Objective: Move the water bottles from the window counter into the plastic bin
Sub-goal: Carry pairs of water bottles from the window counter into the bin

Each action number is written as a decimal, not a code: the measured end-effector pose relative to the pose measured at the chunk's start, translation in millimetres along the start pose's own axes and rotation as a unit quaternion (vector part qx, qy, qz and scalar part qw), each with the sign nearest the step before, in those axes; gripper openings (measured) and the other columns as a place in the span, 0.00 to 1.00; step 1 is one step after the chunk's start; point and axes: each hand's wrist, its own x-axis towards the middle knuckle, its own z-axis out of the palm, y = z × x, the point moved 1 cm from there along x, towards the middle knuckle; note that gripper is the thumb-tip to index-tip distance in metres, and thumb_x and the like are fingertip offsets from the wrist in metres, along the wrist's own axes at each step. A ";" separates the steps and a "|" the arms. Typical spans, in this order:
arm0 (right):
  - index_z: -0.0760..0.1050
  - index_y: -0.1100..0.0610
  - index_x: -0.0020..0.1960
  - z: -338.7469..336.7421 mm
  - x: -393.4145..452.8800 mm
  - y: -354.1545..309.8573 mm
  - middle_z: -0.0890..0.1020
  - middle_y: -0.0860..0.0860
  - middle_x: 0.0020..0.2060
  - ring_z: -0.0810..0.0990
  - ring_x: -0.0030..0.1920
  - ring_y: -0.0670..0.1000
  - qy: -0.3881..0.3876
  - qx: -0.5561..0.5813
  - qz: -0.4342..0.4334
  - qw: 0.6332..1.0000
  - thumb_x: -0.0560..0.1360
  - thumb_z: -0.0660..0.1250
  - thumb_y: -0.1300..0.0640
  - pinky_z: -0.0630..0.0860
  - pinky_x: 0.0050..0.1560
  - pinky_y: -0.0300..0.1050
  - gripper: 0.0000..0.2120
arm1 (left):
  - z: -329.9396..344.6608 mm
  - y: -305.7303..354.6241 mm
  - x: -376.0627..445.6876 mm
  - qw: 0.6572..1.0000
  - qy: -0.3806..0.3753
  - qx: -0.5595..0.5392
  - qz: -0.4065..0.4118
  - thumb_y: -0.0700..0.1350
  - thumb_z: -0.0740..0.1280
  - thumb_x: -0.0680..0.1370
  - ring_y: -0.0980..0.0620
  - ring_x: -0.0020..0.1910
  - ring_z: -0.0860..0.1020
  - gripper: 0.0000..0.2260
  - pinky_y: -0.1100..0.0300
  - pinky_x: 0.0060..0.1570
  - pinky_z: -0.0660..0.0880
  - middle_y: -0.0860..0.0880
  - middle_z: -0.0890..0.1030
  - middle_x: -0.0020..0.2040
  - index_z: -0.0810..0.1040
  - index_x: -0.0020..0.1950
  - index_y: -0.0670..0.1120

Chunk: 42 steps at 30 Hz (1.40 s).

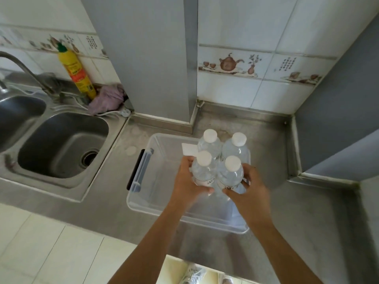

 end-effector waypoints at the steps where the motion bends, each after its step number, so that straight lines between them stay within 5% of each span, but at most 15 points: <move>1: 0.72 0.51 0.63 -1.6 -1.9 -1.7 0.80 0.46 0.55 0.79 0.52 0.45 0.002 0.010 0.004 1.000 0.64 0.80 0.59 0.69 0.48 0.26 0.30 | 0.3 1.4 -1.3 1.000 -0.002 -0.001 0.005 0.38 0.84 0.56 0.63 0.51 0.78 0.38 0.70 0.46 0.75 0.56 0.78 0.54 0.66 0.54 0.60; 3: 0.71 0.48 0.63 -5.6 -5.7 -6.4 0.78 0.44 0.54 0.78 0.53 0.44 0.004 0.021 0.005 1.000 0.66 0.79 0.58 0.71 0.51 0.29 0.29 | 0.4 5.4 -4.1 1.000 -0.008 0.000 0.026 0.40 0.84 0.58 0.54 0.57 0.77 0.38 0.62 0.54 0.76 0.52 0.76 0.59 0.65 0.57 0.61; 7: 0.73 0.50 0.65 -18.9 -15.1 -15.2 0.80 0.44 0.55 0.78 0.54 0.45 0.017 -0.032 -0.012 0.999 0.69 0.76 0.59 0.71 0.53 0.32 0.27 | -3.8 13.2 -11.2 0.998 -0.008 -0.025 0.058 0.43 0.83 0.62 0.52 0.60 0.76 0.35 0.50 0.61 0.76 0.53 0.76 0.60 0.67 0.59 0.62; 12: 0.75 0.50 0.63 -32.6 -40.3 -34.3 0.80 0.45 0.59 0.81 0.51 0.49 0.089 -0.176 -0.061 0.979 0.71 0.73 0.57 0.72 0.45 0.37 0.21 | -14.6 36.9 -28.3 0.984 0.023 0.046 0.172 0.46 0.78 0.72 0.54 0.65 0.73 0.28 0.51 0.66 0.72 0.53 0.74 0.66 0.69 0.68 0.53; 18: 0.80 0.52 0.55 -45.1 -91.2 -45.7 0.82 0.47 0.54 0.83 0.42 0.55 0.200 -0.274 -0.072 0.938 0.66 0.76 0.60 0.75 0.31 0.43 0.19 | -17.5 75.7 -61.9 0.862 0.059 0.303 0.402 0.47 0.73 0.76 0.44 0.69 0.74 0.17 0.35 0.66 0.67 0.46 0.78 0.67 0.79 0.63 0.47; 22: 0.79 0.55 0.52 -56.9 -132.3 -36.9 0.83 0.50 0.53 0.83 0.46 0.57 0.237 -0.308 -0.057 0.919 0.66 0.76 0.60 0.79 0.30 0.48 0.16 | -9.3 84.6 -91.6 0.817 -0.016 0.318 0.481 0.47 0.71 0.78 0.48 0.61 0.81 0.09 0.41 0.69 0.67 0.49 0.83 0.59 0.83 0.56 0.47; 25: 0.78 0.54 0.55 -63.3 -171.7 -27.3 0.82 0.51 0.55 0.82 0.50 0.56 0.251 -0.338 -0.037 0.906 0.67 0.76 0.57 0.80 0.37 0.47 0.18 | 2.0 87.8 -114.4 0.801 -0.078 0.298 0.513 0.51 0.63 0.79 0.50 0.58 0.81 0.13 0.44 0.66 0.71 0.50 0.83 0.58 0.83 0.57 0.48; 33: 0.77 0.52 0.61 -91.6 -300.5 -3.6 0.80 0.50 0.60 0.80 0.55 0.54 0.325 -0.351 0.072 0.875 0.74 0.62 0.45 0.77 0.52 0.48 0.19 | 54.3 81.6 -195.9 0.723 -0.201 0.280 0.599 0.50 0.63 0.79 0.48 0.56 0.82 0.15 0.42 0.57 0.77 0.49 0.83 0.58 0.83 0.60 0.47; 42: 0.79 0.54 0.60 -112.0 -501.9 14.5 0.81 0.52 0.59 0.81 0.54 0.57 0.436 -0.355 0.222 0.796 0.74 0.60 0.45 0.77 0.51 0.51 0.20 | 106.1 67.3 -374.9 0.618 -0.326 0.253 0.669 0.54 0.60 0.79 0.48 0.61 0.81 0.18 0.45 0.62 0.75 0.49 0.83 0.60 0.82 0.62 0.50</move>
